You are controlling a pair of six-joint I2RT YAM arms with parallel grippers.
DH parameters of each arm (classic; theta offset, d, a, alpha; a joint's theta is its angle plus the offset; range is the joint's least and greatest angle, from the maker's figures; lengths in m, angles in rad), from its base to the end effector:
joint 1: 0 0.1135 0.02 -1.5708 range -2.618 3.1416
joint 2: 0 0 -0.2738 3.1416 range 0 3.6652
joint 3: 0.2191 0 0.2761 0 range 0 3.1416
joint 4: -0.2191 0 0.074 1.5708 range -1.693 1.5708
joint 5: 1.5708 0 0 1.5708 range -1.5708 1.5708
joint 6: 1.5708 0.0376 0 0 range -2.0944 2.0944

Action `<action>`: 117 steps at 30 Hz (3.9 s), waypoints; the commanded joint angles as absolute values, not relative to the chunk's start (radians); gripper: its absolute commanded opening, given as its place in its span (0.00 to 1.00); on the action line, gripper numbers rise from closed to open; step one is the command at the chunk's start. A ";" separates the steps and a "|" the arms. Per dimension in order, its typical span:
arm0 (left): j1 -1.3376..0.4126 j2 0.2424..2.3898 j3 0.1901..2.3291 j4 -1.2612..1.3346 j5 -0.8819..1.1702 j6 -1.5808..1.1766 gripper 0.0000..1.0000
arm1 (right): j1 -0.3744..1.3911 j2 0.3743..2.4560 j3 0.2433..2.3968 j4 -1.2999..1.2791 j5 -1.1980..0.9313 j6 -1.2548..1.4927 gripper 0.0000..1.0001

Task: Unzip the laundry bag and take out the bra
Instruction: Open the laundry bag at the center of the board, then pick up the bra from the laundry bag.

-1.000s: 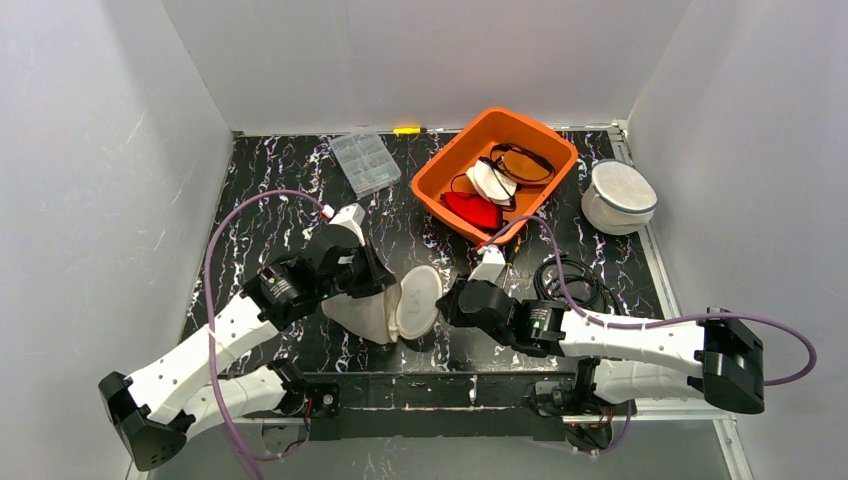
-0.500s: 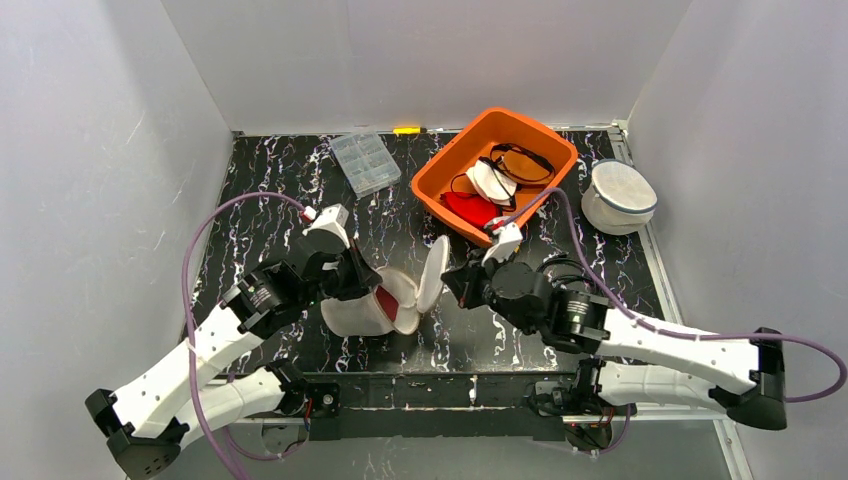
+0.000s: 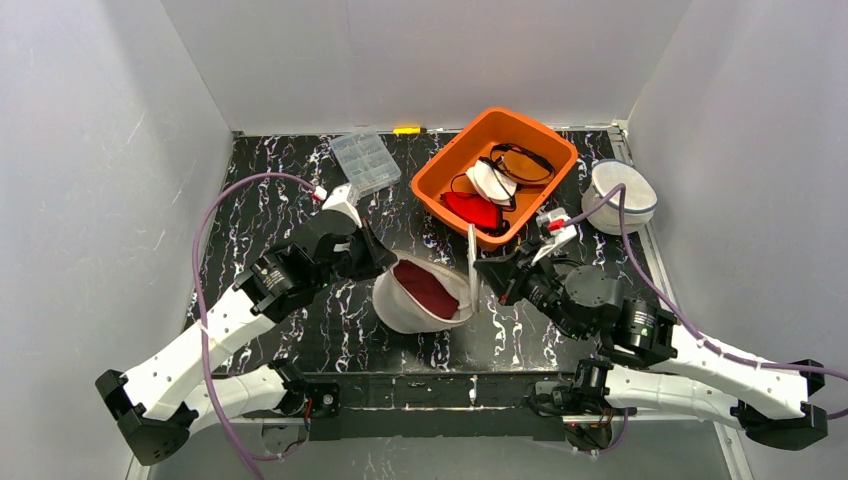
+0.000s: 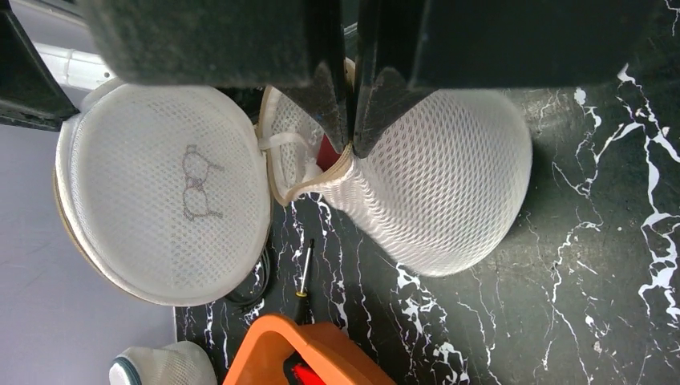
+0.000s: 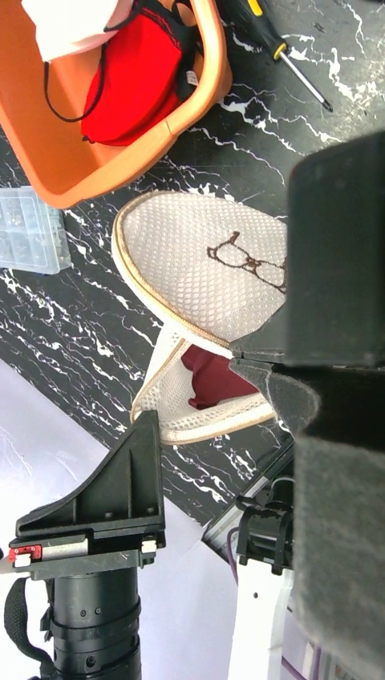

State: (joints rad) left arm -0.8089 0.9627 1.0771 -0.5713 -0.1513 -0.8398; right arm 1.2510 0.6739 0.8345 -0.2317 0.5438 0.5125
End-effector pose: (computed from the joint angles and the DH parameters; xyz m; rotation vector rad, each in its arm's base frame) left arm 0.1589 -0.1583 0.3796 -0.1338 2.1345 -0.8666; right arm 0.0714 0.1537 0.3792 -0.1966 1.6988 0.8964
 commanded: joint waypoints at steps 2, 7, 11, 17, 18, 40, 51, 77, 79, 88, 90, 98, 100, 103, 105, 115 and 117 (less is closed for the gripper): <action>-0.813 0.920 0.993 -0.537 -0.229 -0.879 0.00 | 1.250 0.616 0.820 -0.255 0.541 0.464 0.01; -0.813 0.897 0.796 -0.486 -0.232 -0.955 0.00 | 1.250 0.496 0.652 -0.216 0.525 0.518 0.01; -0.812 0.895 0.732 -0.473 -0.226 -0.976 0.00 | 1.249 0.444 0.607 -0.257 0.531 0.548 0.01; -0.811 0.888 0.724 -0.495 -0.227 -0.960 0.00 | 1.249 0.404 0.592 -0.323 0.545 0.571 0.01; -0.812 0.887 0.724 -0.499 -0.226 -0.956 0.00 | 1.250 0.402 0.588 -0.327 0.543 0.573 0.01; -0.813 0.726 0.651 -0.610 -0.220 -0.861 0.02 | 1.248 0.851 0.656 0.055 0.537 0.570 0.99; -0.812 0.670 0.612 -0.579 -0.148 -0.829 0.05 | 1.140 1.093 0.716 0.053 0.443 0.621 0.99; -0.812 0.634 0.591 -0.621 -0.166 -0.829 0.08 | 1.052 1.261 0.720 0.104 0.351 0.533 0.25; -0.810 0.646 0.584 -0.606 -0.159 -0.827 0.08 | 1.053 1.224 0.685 0.095 0.345 0.530 0.11; -0.812 0.740 0.575 -0.512 -0.111 -0.806 0.07 | 1.072 0.976 0.521 0.024 0.312 0.583 0.01; -0.812 0.764 0.575 -0.488 -0.103 -0.799 0.07 | 1.085 0.919 0.488 0.004 0.302 0.604 0.01; -0.813 0.845 0.620 -0.447 -0.091 -0.771 0.07 | 1.094 0.751 0.500 -0.168 0.336 0.620 0.32; -0.812 0.843 0.627 -0.447 -0.091 -0.766 0.07 | 1.094 0.729 0.551 -0.208 0.345 0.589 0.42; -0.812 0.839 0.630 -0.446 -0.091 -0.765 0.07 | 1.094 0.740 0.638 -0.248 0.328 0.546 0.48; -0.813 0.841 0.631 -0.442 -0.087 -0.765 0.07 | 1.093 0.768 0.686 -0.252 0.289 0.526 0.50; -0.812 0.812 0.642 -0.456 -0.048 -0.789 0.20 | 1.225 1.067 0.840 -0.199 0.260 0.418 0.46; -0.812 0.792 0.639 -0.468 -0.034 -0.798 0.32 | 1.255 1.122 0.844 -0.190 0.311 0.405 0.44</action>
